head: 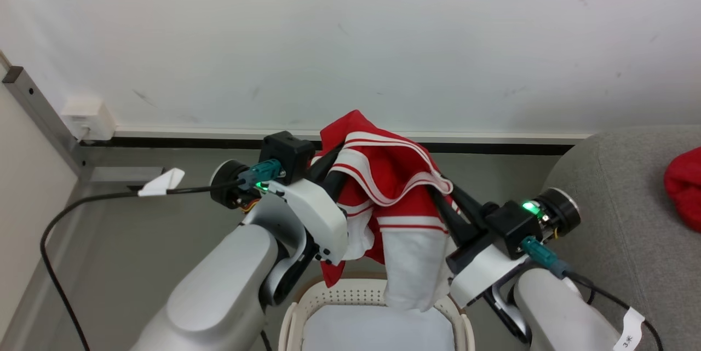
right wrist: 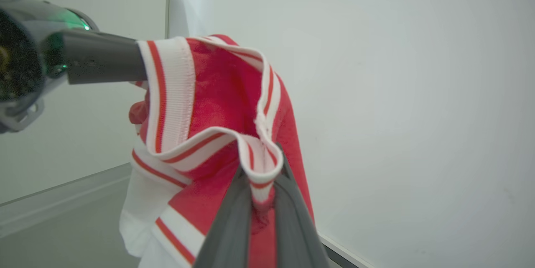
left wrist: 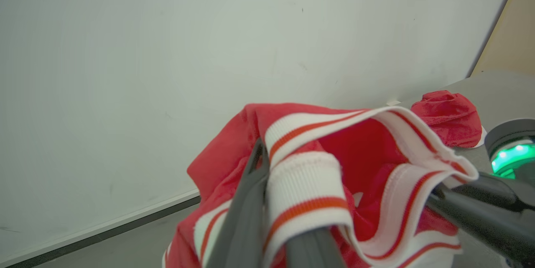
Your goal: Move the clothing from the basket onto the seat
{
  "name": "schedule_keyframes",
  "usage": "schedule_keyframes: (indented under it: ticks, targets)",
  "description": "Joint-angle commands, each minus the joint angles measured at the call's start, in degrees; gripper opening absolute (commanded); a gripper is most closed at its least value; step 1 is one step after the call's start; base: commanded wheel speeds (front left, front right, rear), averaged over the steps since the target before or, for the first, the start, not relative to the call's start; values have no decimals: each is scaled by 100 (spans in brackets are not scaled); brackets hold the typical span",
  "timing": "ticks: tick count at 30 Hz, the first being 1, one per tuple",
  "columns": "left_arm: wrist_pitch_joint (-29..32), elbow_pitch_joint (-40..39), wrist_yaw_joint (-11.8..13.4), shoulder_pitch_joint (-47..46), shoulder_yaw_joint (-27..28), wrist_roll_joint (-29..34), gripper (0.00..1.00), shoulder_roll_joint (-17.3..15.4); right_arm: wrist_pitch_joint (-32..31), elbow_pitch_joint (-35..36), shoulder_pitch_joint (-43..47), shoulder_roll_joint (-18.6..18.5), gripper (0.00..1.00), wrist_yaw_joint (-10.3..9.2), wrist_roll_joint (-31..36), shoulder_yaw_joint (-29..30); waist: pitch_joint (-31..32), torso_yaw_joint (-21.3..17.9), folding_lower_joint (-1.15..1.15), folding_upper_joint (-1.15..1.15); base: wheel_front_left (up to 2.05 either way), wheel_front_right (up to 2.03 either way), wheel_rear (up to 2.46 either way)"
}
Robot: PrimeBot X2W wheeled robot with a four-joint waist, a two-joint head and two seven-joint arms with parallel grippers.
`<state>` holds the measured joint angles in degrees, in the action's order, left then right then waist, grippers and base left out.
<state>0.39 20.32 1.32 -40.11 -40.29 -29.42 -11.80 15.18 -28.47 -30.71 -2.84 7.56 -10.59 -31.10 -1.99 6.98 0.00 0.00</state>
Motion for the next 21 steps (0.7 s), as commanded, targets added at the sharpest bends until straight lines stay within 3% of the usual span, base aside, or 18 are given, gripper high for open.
schedule_keyframes:
  ticks: [1,2,3,11,21]
  targets:
    - [-43,11,23,62,16,-9,48,-53,-6,32,-124,-13,0,-15,27,109,-22,-51,0,0,0,0,0]
    - [-54,19,33,79,19,-32,92,-55,-6,52,-157,-10,0,-15,57,199,-26,-78,0,0,0,0,0]
    - [-22,33,24,100,24,-63,100,-57,-6,78,-192,-10,0,-15,83,311,-33,-109,0,0,0,0,0]
    - [75,-8,-64,269,-83,-229,100,28,-6,203,-454,-10,0,-15,435,1033,-26,-398,0,0,0,0,0]
    - [59,-156,-121,367,-258,-256,100,117,-5,186,-720,-93,0,-15,852,1508,-43,-891,0,0,0,0,0]
